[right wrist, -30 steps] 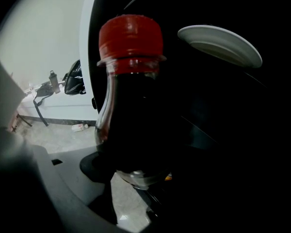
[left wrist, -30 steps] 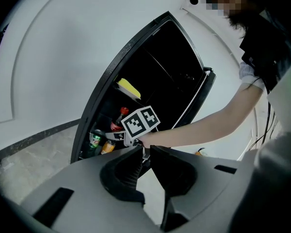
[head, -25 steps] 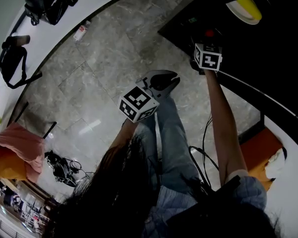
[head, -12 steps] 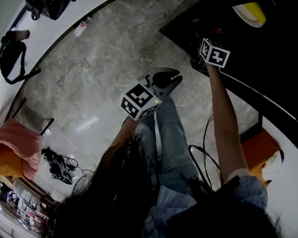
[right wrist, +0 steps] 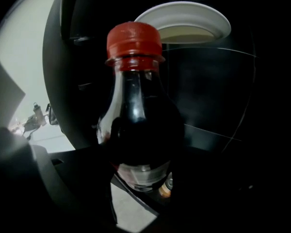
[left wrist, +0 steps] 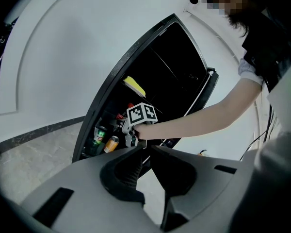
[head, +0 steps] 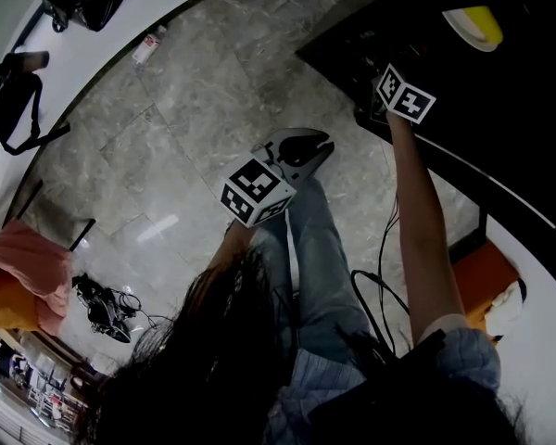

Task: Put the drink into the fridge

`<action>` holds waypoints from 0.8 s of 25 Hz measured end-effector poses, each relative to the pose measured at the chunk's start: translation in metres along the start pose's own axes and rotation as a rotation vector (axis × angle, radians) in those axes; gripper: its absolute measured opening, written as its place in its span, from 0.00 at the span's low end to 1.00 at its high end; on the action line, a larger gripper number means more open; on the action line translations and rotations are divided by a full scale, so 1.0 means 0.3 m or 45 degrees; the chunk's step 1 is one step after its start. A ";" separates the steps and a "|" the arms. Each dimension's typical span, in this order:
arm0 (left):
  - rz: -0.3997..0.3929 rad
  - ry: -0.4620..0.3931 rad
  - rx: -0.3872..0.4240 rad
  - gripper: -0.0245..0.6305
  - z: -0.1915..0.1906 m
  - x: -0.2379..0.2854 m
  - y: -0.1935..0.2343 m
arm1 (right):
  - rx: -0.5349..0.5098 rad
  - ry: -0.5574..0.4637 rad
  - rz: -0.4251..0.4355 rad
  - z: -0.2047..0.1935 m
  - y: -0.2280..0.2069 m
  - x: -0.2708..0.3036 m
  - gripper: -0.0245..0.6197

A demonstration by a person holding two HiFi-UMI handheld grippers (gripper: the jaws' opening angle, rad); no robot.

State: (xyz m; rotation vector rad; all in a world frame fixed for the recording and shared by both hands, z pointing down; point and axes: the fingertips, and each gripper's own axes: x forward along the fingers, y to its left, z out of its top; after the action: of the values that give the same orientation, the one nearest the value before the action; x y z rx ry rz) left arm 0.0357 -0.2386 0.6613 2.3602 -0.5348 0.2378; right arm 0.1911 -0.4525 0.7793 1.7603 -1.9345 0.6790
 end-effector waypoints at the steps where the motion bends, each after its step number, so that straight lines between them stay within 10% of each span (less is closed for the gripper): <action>1: 0.005 0.001 -0.005 0.12 -0.006 -0.005 0.005 | -0.003 -0.008 -0.003 0.004 -0.002 0.005 0.51; 20: 0.062 0.004 -0.063 0.12 -0.075 -0.042 0.044 | 0.071 -0.078 0.028 0.056 -0.007 0.043 0.51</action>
State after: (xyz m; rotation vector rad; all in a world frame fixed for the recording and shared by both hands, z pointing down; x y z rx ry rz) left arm 0.0181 -0.2284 0.6821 2.3008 -0.5907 0.2481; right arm 0.1922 -0.4733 0.7742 1.8158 -1.9959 0.7003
